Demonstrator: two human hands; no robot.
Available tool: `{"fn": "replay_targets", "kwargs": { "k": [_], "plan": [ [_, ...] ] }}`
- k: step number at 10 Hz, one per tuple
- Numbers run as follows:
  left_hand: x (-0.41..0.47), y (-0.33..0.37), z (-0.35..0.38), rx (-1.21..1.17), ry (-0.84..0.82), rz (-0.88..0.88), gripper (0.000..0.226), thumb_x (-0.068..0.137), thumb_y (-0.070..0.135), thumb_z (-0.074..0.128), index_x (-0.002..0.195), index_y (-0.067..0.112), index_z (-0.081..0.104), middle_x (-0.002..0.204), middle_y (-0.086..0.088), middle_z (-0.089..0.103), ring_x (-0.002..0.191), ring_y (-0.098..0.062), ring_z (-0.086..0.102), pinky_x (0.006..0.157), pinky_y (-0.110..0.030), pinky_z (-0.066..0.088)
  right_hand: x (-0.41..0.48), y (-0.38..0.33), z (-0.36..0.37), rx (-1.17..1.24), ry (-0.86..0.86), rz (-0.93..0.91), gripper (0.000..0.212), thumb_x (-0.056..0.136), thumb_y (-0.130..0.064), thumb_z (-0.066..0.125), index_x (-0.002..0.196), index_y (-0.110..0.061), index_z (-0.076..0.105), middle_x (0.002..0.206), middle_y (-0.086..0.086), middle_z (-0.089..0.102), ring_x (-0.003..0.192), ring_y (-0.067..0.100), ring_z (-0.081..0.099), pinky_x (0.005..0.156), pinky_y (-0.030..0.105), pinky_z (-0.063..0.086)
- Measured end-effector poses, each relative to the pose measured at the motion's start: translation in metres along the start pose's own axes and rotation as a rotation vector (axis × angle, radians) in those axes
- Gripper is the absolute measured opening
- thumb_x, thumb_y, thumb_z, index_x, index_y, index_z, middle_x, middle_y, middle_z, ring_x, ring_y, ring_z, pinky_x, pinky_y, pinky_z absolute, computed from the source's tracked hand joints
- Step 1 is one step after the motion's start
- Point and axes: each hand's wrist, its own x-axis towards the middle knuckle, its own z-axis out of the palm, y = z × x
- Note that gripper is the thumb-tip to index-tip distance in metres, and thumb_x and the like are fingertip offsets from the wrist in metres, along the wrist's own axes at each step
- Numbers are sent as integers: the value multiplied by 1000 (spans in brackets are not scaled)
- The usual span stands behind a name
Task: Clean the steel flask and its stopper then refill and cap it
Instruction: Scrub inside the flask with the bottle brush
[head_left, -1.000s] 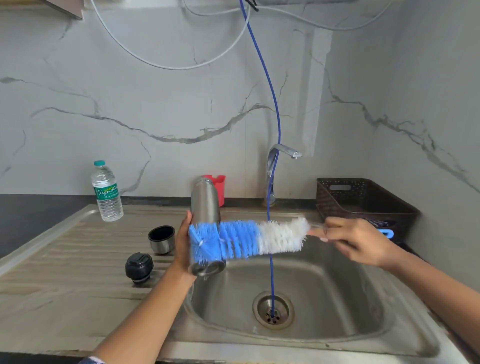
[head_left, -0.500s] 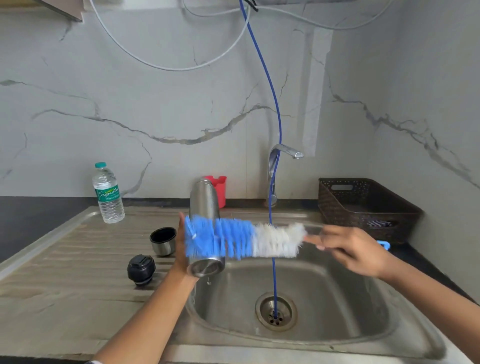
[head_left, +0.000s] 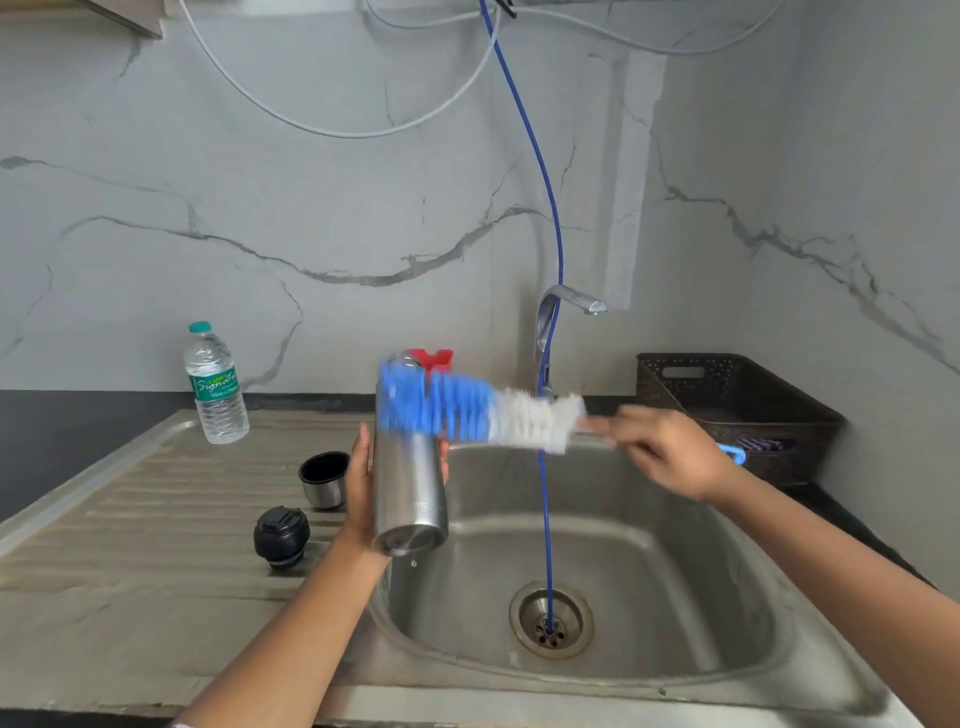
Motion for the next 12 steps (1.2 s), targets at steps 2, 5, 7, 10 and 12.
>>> {"fn": "replay_targets", "kwargs": {
  "k": [2,5,7,10,12],
  "plan": [
    [-2,2,15,97,-129,-34,74,76,51,74,120,-7,61,121,-30,60,114,-40,59,95,-52,47,-54,-9,-3,128,-64,-89,59,83,-4,48,130,-41,51,87,-25,50,73,-10,49,66,13,44],
    [-1,1,0,-12,36,-18,67,81,47,65,132,4,55,120,-15,62,100,-27,65,86,-38,53,22,12,18,78,34,150,32,93,-27,46,116,-48,54,82,-9,64,69,12,55,68,41,52],
    [0,0,5,65,63,-4,82,90,68,28,106,-1,70,101,-19,69,91,-32,69,76,-43,57,-44,-11,0,147,-37,-45,37,90,-16,43,118,-31,62,78,-15,51,65,-4,47,62,17,43],
    [14,6,-27,256,227,37,73,83,69,48,130,13,52,106,-1,63,88,-12,64,78,-25,53,19,5,8,110,87,177,27,95,-26,49,103,-50,57,84,-10,67,66,0,52,65,28,45],
    [36,15,-76,264,501,80,45,92,59,41,110,29,68,101,8,69,86,-8,65,77,-27,55,-16,-14,7,188,-37,111,27,95,-28,46,105,-22,70,84,-20,60,71,1,56,72,22,48]
  ]
}}
